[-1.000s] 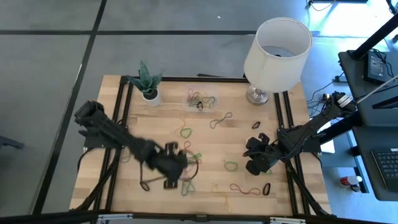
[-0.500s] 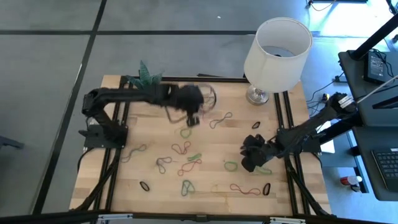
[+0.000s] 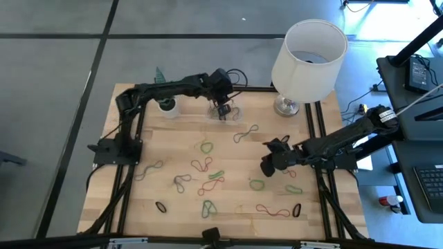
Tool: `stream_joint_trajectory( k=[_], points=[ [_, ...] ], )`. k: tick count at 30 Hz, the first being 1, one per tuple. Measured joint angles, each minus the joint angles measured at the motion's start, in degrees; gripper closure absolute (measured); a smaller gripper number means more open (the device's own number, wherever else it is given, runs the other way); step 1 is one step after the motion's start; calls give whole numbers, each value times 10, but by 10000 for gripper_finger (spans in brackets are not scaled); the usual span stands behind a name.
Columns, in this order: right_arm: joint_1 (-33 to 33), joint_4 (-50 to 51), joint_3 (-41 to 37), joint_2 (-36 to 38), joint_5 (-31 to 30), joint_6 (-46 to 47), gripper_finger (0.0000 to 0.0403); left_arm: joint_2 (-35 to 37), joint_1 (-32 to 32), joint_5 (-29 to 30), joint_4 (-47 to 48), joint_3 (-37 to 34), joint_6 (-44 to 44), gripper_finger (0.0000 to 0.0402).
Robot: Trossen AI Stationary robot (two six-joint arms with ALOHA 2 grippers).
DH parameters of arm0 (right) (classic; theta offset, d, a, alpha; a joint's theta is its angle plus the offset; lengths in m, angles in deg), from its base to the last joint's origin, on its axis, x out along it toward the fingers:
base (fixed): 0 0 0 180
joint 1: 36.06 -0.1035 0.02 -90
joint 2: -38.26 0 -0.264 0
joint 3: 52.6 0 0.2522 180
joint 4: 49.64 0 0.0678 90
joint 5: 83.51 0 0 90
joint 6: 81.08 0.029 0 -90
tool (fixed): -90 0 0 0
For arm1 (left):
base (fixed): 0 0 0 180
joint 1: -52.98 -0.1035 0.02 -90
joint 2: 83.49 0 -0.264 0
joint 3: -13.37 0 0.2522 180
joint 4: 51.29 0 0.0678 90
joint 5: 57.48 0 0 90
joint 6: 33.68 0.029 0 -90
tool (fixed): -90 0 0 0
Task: Pick and place rubber bands into bin
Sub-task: Put the red rubber band into the transparent bin, then put the green rubber band into the transparent bin
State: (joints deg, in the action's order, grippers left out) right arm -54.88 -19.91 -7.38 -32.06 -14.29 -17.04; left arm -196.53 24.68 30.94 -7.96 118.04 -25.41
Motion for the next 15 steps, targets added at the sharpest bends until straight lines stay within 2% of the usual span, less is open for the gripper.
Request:
stream_joint_trajectory(
  k=[7,15],
  points=[
    [27,-2,6,0,0,2,395,-49,-7,0,-2,0,0,390],
    [41,-3,6,0,0,1,394,-51,-4,0,1,0,-2,330]
  ],
)
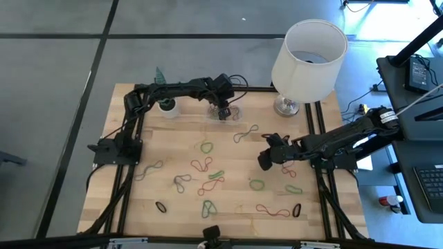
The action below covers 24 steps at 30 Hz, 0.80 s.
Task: Pick and place rubber bands into bin
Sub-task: Put the green rubber band into the transparent bin
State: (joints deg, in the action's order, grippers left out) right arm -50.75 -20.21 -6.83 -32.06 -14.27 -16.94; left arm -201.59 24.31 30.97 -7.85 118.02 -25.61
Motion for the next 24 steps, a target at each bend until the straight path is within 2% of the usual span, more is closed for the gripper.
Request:
stream_joint_trajectory(
  k=[5,10,14,19,24],
  points=[
    [0,0,0,0,0,-12,394,9,5,2,8,0,0,298],
    [0,-2,0,0,0,-46,393,46,18,8,33,0,-18,293],
    [0,-1,1,0,9,-51,393,97,35,8,94,0,-77,320],
    [0,-2,1,0,31,-90,393,171,75,7,145,-15,-125,390],
    [0,-1,1,0,81,-120,393,244,133,9,177,-36,-172,400]
  ],
)
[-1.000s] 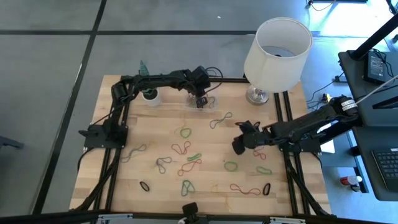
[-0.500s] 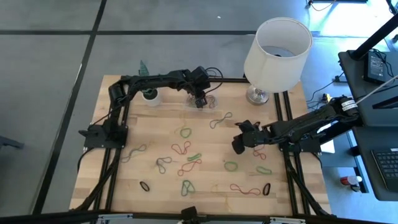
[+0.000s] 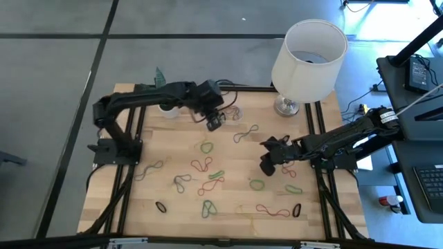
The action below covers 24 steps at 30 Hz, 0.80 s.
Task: Pick and place rubber bands into bin
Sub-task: Put the green rubber band into the transparent bin
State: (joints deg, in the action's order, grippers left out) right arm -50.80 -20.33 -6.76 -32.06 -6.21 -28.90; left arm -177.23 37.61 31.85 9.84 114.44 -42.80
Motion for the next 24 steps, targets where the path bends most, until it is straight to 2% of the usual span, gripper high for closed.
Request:
stream_joint_trajectory(
  k=[4,9,16,20,24],
  points=[
    [-1,-5,0,0,23,-21,394,68,65,51,-2,-54,-56,400],
    [-15,-2,10,0,48,-90,399,159,166,134,-27,-157,-130,400],
    [-41,78,103,-12,35,-166,401,265,293,243,-74,-287,-189,400],
    [-50,176,183,-47,33,-168,401,319,336,251,-79,-346,-191,400],
    [-51,261,243,-98,33,-165,401,378,361,253,-130,-418,-160,400]
  ],
)
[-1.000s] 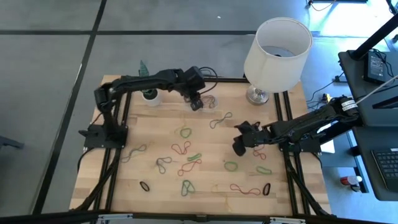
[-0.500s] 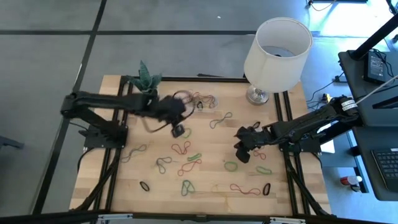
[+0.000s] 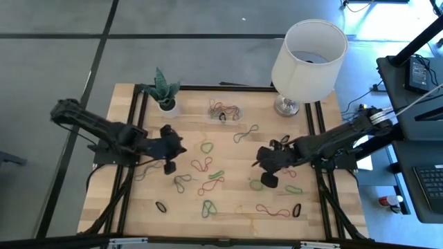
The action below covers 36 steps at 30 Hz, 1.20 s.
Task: Pick and place rubber bands into bin
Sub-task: Put the green rubber band into the transparent bin
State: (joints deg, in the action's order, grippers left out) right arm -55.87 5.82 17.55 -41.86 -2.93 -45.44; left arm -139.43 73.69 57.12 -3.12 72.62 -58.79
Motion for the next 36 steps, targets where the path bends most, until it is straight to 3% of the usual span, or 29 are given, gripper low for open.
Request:
stream_joint_trajectory(
  k=[10,17,26,36],
  points=[
    [0,39,39,-97,19,62,369,173,-12,-40,-169,-194,136,400],
    [0,48,39,-124,36,78,342,277,-68,-78,-175,-248,169,400],
    [-13,10,39,-171,62,61,308,296,-77,-78,-175,-249,169,400],
    [-26,-33,39,-227,62,28,305,293,-77,-78,-175,-249,169,400]
  ],
)
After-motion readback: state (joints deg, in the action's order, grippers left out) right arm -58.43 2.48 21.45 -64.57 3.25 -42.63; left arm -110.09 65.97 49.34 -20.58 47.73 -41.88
